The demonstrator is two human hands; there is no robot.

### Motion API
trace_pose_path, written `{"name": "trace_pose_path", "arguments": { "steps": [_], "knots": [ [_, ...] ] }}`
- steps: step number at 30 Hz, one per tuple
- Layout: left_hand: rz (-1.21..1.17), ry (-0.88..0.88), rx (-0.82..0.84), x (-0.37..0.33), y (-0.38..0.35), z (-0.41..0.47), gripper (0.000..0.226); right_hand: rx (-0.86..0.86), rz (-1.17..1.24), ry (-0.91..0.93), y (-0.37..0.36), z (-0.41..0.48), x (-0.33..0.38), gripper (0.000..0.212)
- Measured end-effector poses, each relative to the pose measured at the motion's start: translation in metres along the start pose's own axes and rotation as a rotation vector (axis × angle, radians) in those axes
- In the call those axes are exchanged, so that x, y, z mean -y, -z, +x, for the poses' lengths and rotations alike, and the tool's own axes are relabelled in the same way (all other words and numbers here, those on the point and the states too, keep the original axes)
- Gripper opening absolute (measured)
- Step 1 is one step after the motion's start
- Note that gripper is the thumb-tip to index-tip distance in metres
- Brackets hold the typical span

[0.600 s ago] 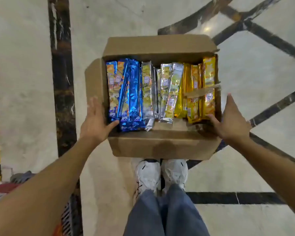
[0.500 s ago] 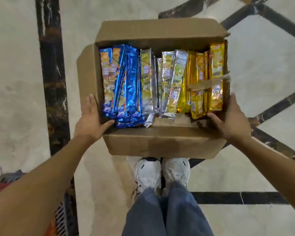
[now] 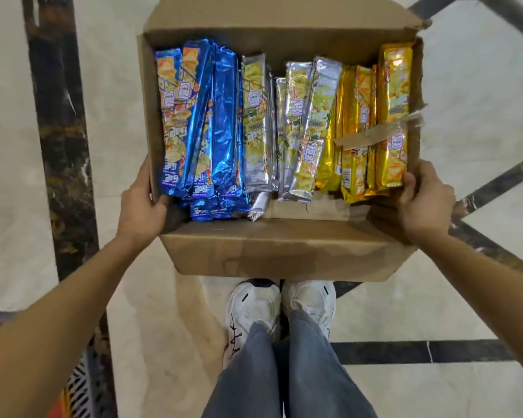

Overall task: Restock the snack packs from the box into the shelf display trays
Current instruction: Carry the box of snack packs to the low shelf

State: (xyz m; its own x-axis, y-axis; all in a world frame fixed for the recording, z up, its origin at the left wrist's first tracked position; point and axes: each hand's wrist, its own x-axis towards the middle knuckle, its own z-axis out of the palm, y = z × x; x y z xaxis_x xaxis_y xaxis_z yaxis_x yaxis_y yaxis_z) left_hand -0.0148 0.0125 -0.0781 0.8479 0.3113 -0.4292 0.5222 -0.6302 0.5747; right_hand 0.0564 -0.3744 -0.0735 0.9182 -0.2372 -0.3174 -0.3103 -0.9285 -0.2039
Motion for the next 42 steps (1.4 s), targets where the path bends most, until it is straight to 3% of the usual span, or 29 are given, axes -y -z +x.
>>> {"name": "trace_pose_path", "arguments": {
  "steps": [9,13,16,23,33,37,42],
  "knots": [
    [-0.082,-0.025,0.058,-0.028,0.039,0.0,0.056,-0.044,0.043,0.128,0.04,-0.008,0.008,0.031],
    [-0.155,-0.033,0.068,-0.05,0.07,-0.015,0.052,-0.074,0.052,0.145,0.069,-0.019,0.013,0.043],
    [-0.19,-0.031,0.041,-0.074,0.101,-0.024,0.053,-0.088,0.083,0.158,0.108,-0.027,0.026,0.034],
    [-0.26,-0.047,-0.018,-0.181,0.228,-0.056,0.057,-0.117,0.138,0.17,0.266,-0.046,0.089,0.023],
    [-0.292,-0.23,-0.101,-0.33,0.483,-0.11,0.051,-0.307,0.234,0.325,0.527,-0.086,0.21,0.015],
    [-0.293,-0.284,-0.158,-0.367,0.562,-0.128,0.037,-0.372,0.261,0.389,0.603,-0.1,0.256,0.012],
    [-0.256,-0.337,-0.203,-0.403,0.63,-0.136,0.042,-0.43,0.256,0.416,0.662,-0.106,0.306,0.014]
  ]
}}
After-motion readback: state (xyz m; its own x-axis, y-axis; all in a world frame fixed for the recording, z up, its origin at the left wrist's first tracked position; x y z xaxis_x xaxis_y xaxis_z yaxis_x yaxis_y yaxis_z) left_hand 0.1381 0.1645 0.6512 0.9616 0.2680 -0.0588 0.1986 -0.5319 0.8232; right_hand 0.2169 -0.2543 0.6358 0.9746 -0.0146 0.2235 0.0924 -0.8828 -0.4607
